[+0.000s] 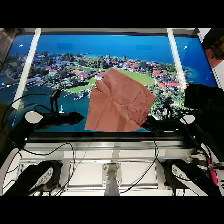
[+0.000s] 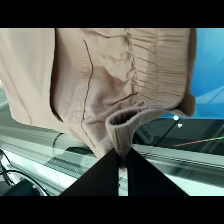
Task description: Fold the clothes and pants, and hang the long-sleeved shirts on hangers.
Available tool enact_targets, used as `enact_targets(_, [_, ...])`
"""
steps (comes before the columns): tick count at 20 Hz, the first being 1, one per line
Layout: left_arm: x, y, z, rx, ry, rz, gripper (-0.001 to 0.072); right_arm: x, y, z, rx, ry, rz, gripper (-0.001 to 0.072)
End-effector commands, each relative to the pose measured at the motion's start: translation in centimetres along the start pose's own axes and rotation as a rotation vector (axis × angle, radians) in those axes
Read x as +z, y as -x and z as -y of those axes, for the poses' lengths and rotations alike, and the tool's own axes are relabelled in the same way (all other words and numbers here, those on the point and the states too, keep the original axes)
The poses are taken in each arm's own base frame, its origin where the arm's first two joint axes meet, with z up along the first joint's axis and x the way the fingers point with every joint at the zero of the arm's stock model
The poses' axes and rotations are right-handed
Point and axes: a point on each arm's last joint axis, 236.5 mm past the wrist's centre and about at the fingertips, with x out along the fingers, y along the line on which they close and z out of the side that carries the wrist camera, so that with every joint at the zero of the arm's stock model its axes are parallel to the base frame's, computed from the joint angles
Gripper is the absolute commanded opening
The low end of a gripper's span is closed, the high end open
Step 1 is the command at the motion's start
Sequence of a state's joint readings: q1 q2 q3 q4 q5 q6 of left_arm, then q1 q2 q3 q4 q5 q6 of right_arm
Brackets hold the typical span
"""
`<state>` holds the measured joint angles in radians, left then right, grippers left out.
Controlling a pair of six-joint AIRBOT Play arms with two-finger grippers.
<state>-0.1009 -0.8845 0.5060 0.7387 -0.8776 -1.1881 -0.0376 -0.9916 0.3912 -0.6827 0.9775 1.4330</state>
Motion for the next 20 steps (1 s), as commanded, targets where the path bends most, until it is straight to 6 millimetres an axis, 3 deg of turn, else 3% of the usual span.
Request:
enact_targets(1, [-0.3, -0.4, -0.6, 0.014, 0.005, -0.016, 0.0074, 0.0, 0.0, -0.1, 0.001, -0.010, 0.000, 0.0037])
enact_targets(2, [-0.6, -0.7, -1.2, 0.028, 0.018, -0.035, 0.0224, -0.1, 0.0, -0.1, 0.002, -0.014, -0.004, 0.0037])
enact_targets(3, [-1.0, -1.1, -1.6, 0.035, 0.037, -0.056, 0.0301, -0.2, 0.0, -0.1, 0.002, -0.013, -0.009, 0.0036])
enact_targets(11, [-5.4, -5.0, -4.8, 0.054, 0.145, -0.273, 0.0307, -0.6, 0.0, -0.1, 0.004, -0.013, -0.026, 0.0036])
enact_targets(16, [-6.4, -6.1, -4.1, -0.012, 0.184, -0.320, 0.0300, -0.6, 0.0, -0.2, 0.005, -0.013, -0.026, 0.0036])
enact_targets(17, [-6.5, -6.2, -4.1, -0.011, 0.186, -0.325, 0.0241, -0.6, 0.0, -0.2, 0.005, -0.013, -0.025, 0.0037])
enact_targets(18, [-6.6, -6.2, -4.1, -0.012, 0.189, -0.328, 0.0065, -0.6, 0.0, -0.2, 0.005, -0.013, -0.025, 0.0036])
enact_targets(19, [-6.6, -6.2, -4.1, -0.012, 0.189, -0.328, 0.0007, -0.6, 0.0, -0.2, 0.005, -0.013, -0.026, 0.0037])
enact_targets(20, [-6.6, -6.2, -4.0, -0.018, 0.191, -0.329, 0.0007, -0.6, 0.0, -0.2, 0.005, -0.013, -0.025, 0.0036])
